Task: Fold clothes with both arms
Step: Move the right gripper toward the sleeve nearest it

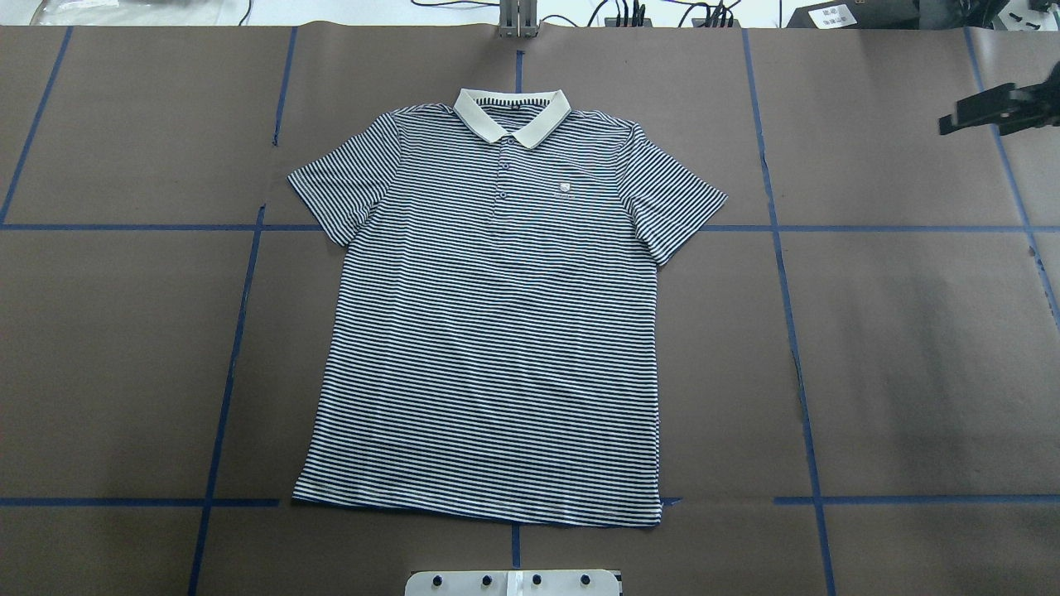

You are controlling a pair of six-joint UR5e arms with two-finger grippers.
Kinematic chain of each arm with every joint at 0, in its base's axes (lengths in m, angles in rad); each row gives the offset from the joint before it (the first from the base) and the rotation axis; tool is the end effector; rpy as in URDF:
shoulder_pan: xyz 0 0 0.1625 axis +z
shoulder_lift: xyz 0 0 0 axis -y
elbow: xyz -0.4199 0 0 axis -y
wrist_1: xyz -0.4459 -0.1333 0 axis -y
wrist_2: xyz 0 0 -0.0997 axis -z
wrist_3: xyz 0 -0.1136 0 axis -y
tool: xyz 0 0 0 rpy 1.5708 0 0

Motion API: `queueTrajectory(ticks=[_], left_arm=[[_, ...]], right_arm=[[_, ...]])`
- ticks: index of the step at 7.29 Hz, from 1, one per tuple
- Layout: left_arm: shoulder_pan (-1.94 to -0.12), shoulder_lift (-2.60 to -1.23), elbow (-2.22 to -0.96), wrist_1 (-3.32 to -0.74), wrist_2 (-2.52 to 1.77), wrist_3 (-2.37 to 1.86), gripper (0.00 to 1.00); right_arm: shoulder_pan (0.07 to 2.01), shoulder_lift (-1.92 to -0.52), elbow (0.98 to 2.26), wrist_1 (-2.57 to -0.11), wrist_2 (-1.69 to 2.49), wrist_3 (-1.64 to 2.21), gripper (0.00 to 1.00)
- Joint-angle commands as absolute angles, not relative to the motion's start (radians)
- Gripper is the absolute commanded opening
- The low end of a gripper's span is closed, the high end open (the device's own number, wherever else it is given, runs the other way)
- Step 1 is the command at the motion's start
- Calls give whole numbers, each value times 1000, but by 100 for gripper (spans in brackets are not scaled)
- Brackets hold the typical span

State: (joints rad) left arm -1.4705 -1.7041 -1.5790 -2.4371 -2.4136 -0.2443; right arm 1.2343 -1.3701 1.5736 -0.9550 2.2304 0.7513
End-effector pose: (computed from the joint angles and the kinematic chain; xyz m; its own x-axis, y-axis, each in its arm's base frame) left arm 0.0133 -0.6162 0.4718 0.5940 0.5457 -0.5911 0.0930 0.6833 0.7242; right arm -0.1558 -0.6384 0.4723 0.5909 -0.0597 0.8045 -0.2435 0.9376 0.2484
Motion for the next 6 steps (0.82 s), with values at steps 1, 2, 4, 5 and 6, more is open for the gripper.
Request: queueTrajectory(ticks=[1,2,4,5,6], left_arm=[[-1418,-1694,-1574,-2493,-2410,-267,100],[-1417,-1694,-1580,-2493,-2411,-271,100],[-1416,-1694,-1580,-2493,-2410,-270,100],[-1417,-1692,-1580,-2493,-2410,-270,100],[-1416,-1693,-1578,-2493,-2408,-270,100]], right_arm=[[1022,-1284,1563,-923,1992,998,82],[941,-1223,1505,-922,1897,1049,73],[844,-1126,1389,-913,1781,1112,63],[830,-1127,1387,-911,1776,1114,62],[819,-1129,1385,-911,1766,1114,62]])
